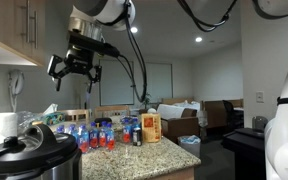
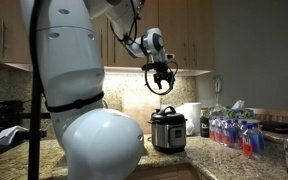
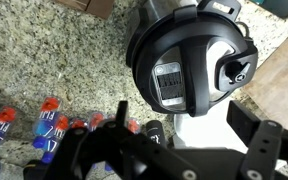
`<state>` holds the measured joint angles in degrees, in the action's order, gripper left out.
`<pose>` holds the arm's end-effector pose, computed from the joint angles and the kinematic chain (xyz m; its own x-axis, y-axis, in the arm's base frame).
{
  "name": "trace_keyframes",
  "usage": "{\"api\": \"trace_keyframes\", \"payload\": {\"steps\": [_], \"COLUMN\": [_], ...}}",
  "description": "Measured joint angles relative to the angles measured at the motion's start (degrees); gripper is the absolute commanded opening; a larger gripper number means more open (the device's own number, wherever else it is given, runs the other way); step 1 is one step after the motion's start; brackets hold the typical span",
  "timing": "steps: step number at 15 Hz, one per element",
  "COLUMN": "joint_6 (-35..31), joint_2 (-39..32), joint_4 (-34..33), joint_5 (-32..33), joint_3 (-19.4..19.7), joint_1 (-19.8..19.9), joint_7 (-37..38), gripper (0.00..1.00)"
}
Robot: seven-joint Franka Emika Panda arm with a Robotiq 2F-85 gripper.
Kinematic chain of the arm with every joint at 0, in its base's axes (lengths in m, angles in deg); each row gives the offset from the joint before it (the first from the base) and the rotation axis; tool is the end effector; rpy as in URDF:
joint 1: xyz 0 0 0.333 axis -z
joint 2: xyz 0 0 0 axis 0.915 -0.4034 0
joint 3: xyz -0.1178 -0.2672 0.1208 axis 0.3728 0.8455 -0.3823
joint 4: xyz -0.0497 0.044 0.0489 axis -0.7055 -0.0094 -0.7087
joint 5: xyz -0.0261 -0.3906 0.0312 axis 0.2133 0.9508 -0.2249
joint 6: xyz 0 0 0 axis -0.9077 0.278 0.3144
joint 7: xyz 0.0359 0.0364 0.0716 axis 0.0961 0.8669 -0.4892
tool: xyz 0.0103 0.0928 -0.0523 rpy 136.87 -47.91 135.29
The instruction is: Remove the black lid from the rice cooker
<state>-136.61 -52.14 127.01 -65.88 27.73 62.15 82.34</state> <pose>0.4508 0.2488 0.6141 0.9331 -0.0642 0.3539 -0.0335 -0.9952 -0.0922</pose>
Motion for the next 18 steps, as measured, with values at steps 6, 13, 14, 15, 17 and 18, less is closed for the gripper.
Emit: {"api": "trace_keyframes", "payload": {"steps": [6,13,14,15,17,18], "joint_6": [-0.1,-3.8,-4.7,-4.8,-3.6,-2.1], "joint_2": [-3.3,-20.0,-21.9,-23.5,-26.4,-27.7], "joint_4": [-1.1,-11.5,-13.0,-14.5,-17.1,-18.3], "joint_5": [-0.3,-3.4,-6.7,-10.3,-17.4,-20.5], "joint_3": [1.5,4.9,5.8,6.7,8.1,8.5], "joint_1": [-2.0,-5.4,-5.4,-5.2,-4.4,-4.0], "joint_7": [0.3,-7.5,-11.6,-15.9,-23.9,-27.4], "gripper": [1.0,1.0,1.0,1.0,1.0,1.0]}}
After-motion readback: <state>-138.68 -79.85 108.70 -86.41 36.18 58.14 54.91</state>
